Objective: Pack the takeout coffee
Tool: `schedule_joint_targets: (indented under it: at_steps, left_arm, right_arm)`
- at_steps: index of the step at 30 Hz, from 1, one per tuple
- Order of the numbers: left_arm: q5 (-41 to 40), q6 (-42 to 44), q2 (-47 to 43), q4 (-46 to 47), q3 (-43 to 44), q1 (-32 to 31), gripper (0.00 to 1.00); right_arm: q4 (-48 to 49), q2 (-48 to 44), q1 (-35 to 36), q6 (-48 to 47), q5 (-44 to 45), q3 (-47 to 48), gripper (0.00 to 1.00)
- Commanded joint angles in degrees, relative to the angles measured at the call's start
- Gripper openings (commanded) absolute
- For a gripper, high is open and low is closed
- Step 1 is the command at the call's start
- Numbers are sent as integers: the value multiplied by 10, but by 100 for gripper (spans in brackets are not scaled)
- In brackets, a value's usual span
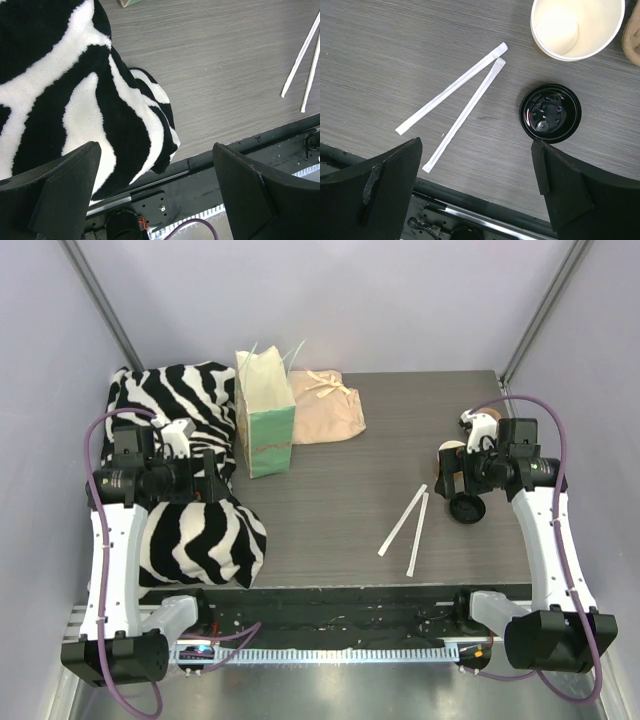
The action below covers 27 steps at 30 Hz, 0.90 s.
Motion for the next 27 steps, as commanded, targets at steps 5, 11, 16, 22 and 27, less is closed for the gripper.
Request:
schedule_joint_targets:
  at_steps: [5, 11, 16, 22, 27]
  left_arm:
    - [23, 69, -4, 1, 26, -1, 100]
    - [108, 110, 9, -4, 28, -3, 100]
    - [160, 100, 2, 36, -12, -35, 99]
    - [123, 76, -16, 115, -72, -156, 100]
    - [122, 58, 21, 141, -81, -238, 100]
  right_arm:
    - [-10, 39, -2, -11, -3, 32, 100]
    - [-47, 93, -1, -44, 33, 92, 100]
    - [-63, 144, -2, -87, 76, 125, 100]
    - [-73, 216, -1, -118, 87, 158, 90]
    - [-73, 263, 4, -148, 89, 198, 74]
